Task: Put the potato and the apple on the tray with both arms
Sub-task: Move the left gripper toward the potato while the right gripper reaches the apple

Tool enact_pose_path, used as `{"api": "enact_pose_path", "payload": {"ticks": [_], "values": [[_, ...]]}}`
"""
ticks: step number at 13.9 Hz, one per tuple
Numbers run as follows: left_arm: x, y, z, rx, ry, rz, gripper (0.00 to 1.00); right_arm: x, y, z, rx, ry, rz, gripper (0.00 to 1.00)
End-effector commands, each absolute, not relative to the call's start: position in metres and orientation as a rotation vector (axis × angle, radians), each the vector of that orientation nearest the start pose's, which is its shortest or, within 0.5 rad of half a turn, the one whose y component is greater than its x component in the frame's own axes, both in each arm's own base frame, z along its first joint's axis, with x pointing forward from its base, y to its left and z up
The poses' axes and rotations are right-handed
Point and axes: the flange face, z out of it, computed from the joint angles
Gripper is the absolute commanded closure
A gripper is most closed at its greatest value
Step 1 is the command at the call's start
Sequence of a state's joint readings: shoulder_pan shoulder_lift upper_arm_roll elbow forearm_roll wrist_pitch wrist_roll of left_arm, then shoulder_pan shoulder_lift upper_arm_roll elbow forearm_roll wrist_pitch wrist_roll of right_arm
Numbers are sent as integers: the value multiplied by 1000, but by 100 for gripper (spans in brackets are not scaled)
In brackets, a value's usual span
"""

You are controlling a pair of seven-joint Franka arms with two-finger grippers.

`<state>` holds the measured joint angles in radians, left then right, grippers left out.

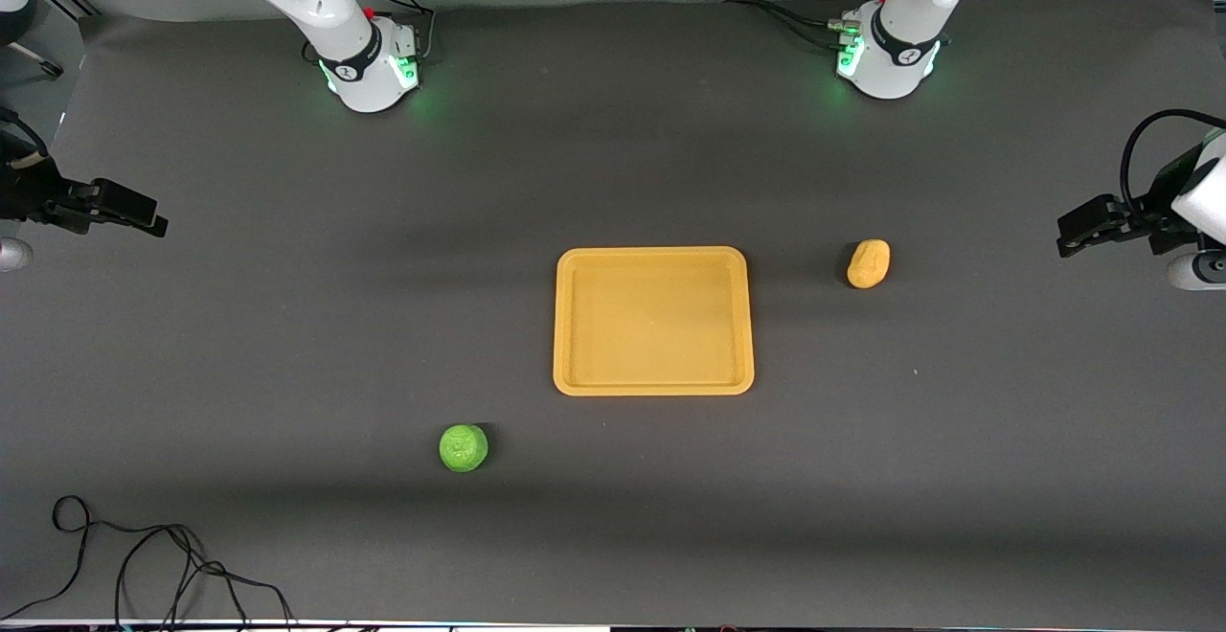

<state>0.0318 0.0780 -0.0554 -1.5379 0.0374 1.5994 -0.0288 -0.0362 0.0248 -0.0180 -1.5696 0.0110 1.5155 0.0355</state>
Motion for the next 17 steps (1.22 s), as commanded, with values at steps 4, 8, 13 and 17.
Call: {"api": "enact_pose_path", "payload": {"ticks": [4,8,13,17], "values": [[580,-8,597,-3116,13,61,0,558,-28,611,-3102,139,121,0],[581,-2,588,-3119,35,62,0,558,-27,611,-3102,139,119,0],[575,-8,545,-3104,67,119,0,560,-26,610,-3101,139,104,0],[552,-4,472,-3118,60,5,0,558,-22,608,-3101,125,119,0]]}}
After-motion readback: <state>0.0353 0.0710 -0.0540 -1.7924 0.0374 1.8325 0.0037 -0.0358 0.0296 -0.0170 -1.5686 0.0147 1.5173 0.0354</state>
